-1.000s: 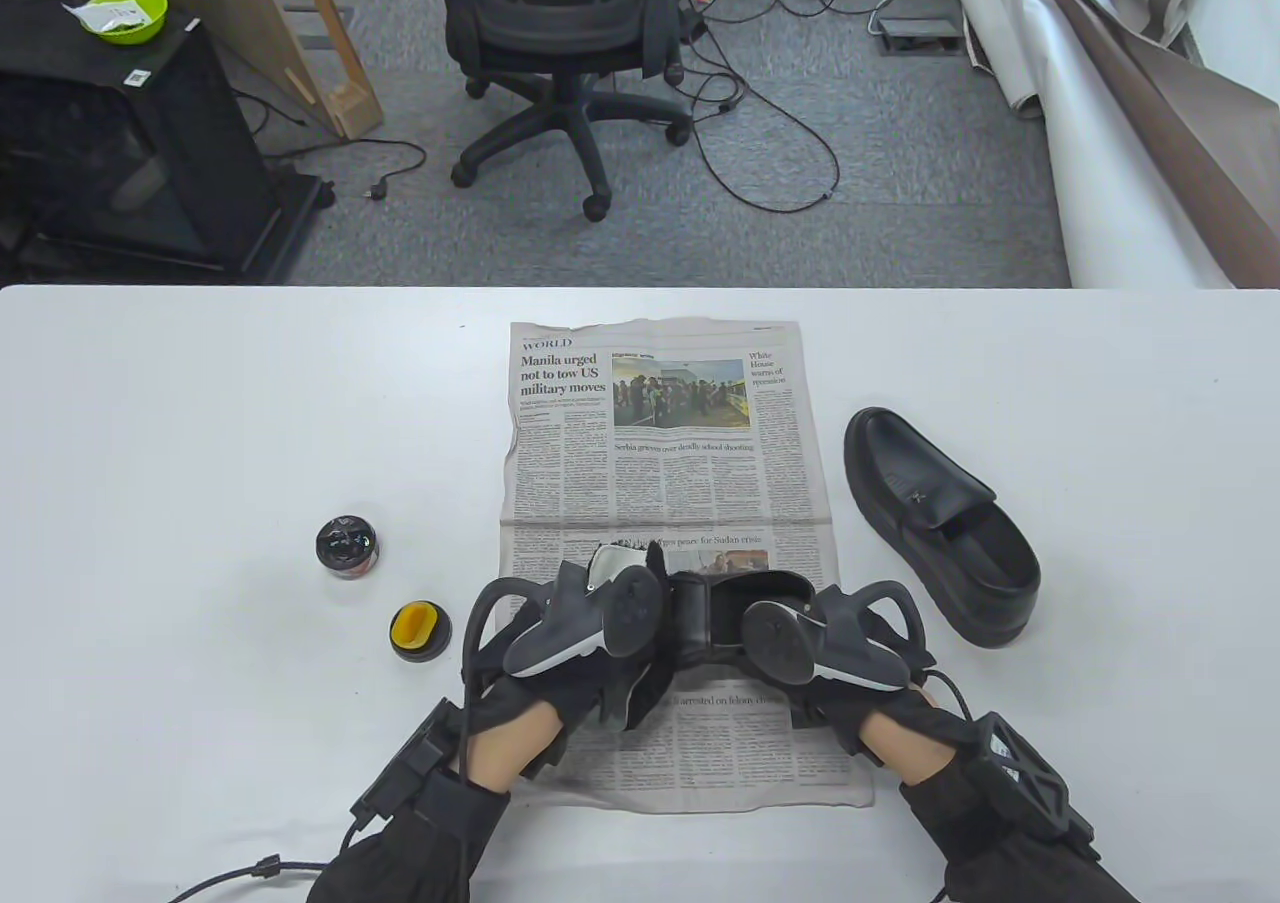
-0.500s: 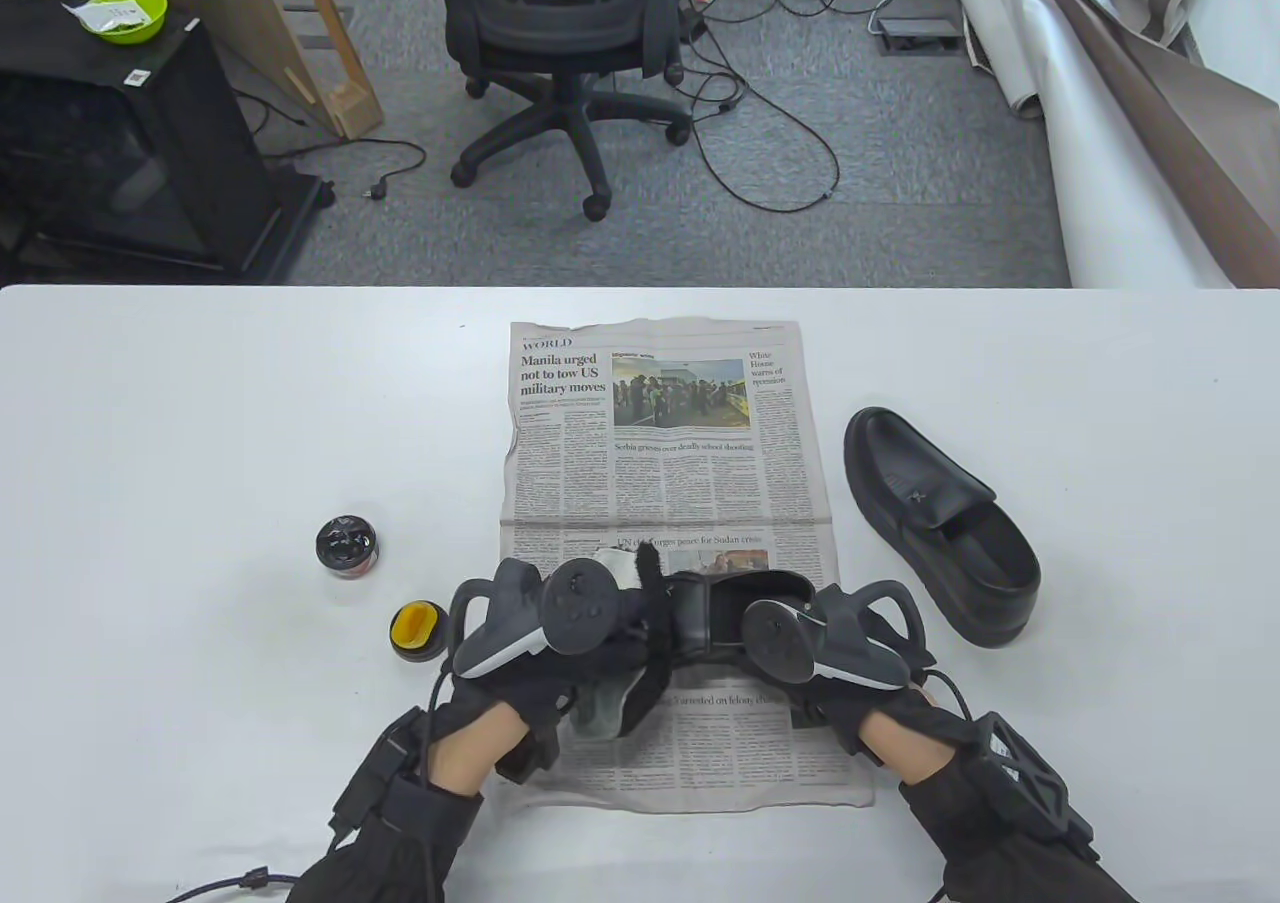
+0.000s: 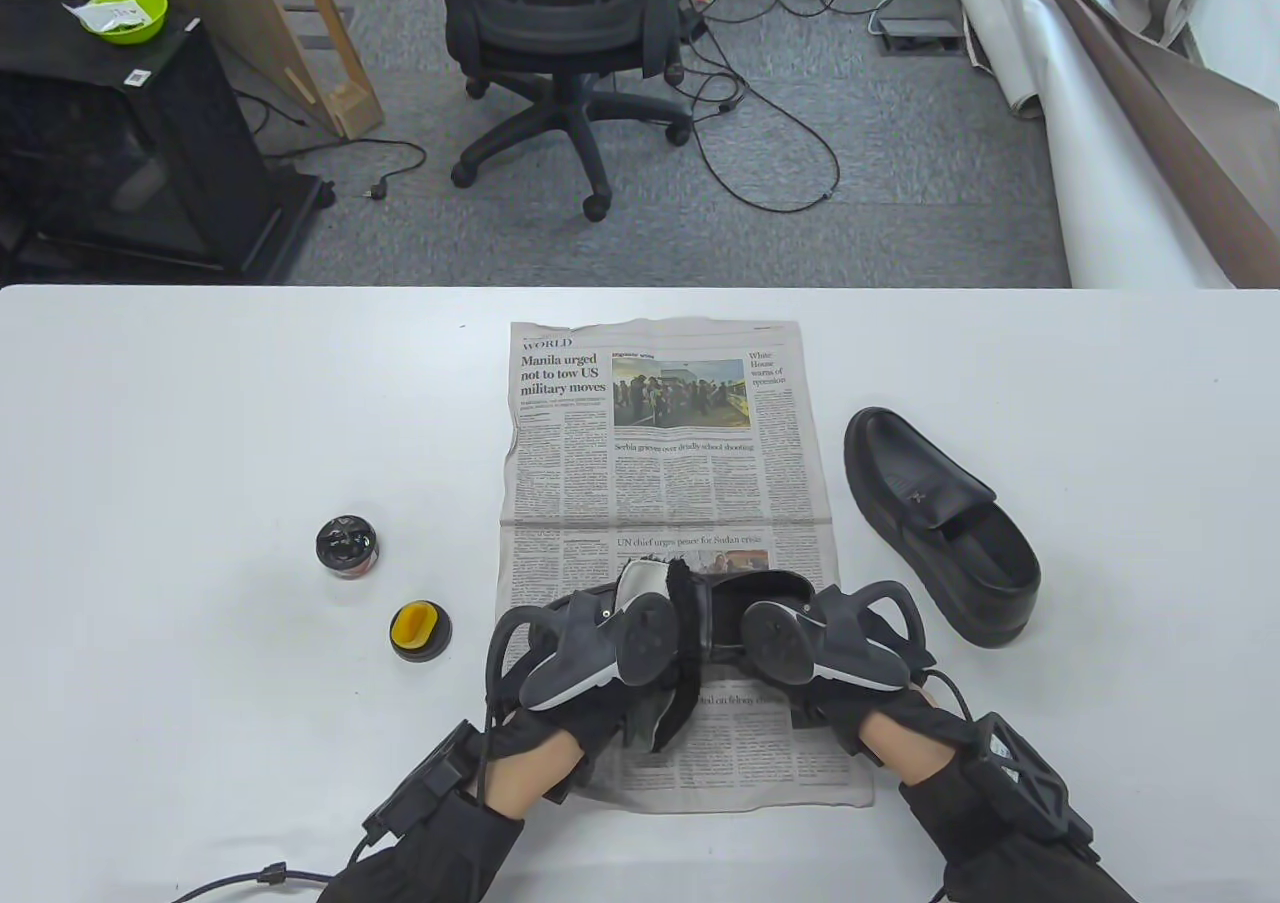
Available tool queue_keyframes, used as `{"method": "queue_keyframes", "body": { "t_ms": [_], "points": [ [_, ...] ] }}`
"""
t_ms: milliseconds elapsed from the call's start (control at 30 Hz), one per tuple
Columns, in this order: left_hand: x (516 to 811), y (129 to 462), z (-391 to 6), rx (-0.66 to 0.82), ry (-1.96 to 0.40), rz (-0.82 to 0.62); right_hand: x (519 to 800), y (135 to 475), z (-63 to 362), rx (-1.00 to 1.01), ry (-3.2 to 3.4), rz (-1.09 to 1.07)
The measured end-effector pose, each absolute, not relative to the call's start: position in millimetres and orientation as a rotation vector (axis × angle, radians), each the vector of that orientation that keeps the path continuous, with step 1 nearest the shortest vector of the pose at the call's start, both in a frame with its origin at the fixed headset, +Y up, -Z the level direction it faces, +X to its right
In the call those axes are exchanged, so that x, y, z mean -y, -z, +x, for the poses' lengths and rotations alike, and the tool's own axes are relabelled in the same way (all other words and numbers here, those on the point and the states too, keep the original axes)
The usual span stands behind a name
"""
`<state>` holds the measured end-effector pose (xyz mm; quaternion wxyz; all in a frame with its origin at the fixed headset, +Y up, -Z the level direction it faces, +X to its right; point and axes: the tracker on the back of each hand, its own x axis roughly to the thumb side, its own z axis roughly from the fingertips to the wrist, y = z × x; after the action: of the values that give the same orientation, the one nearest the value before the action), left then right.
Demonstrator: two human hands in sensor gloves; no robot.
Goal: Dip and apply built-in sponge shoe polish on shoes
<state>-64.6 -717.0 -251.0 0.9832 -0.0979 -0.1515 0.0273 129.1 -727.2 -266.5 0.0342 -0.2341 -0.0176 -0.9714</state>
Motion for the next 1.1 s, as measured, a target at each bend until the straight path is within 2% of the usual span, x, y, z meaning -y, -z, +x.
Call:
{"method": "queue_keyframes", "body": {
  "t_ms": [500,600,700,800,933,1100],
  "points": [
    [712,276,-123,0.206,0.07,-0.39,727,266,129,0.056,2.995,-0.71],
    [707,280,-132,0.206,0.125,-0.368,727,267,129,0.063,2.998,-0.716],
    [702,280,-136,0.212,0.151,-0.287,727,268,129,0.073,3.001,-0.723],
    [696,278,-127,0.249,0.033,-0.195,727,268,129,0.076,3.001,-0.728],
    [693,274,-95,0.329,-0.209,-0.162,727,268,129,0.077,3.001,-0.727],
    [702,278,-53,0.38,-0.204,-0.217,728,269,130,0.078,3.004,-0.728]
  ]
}}
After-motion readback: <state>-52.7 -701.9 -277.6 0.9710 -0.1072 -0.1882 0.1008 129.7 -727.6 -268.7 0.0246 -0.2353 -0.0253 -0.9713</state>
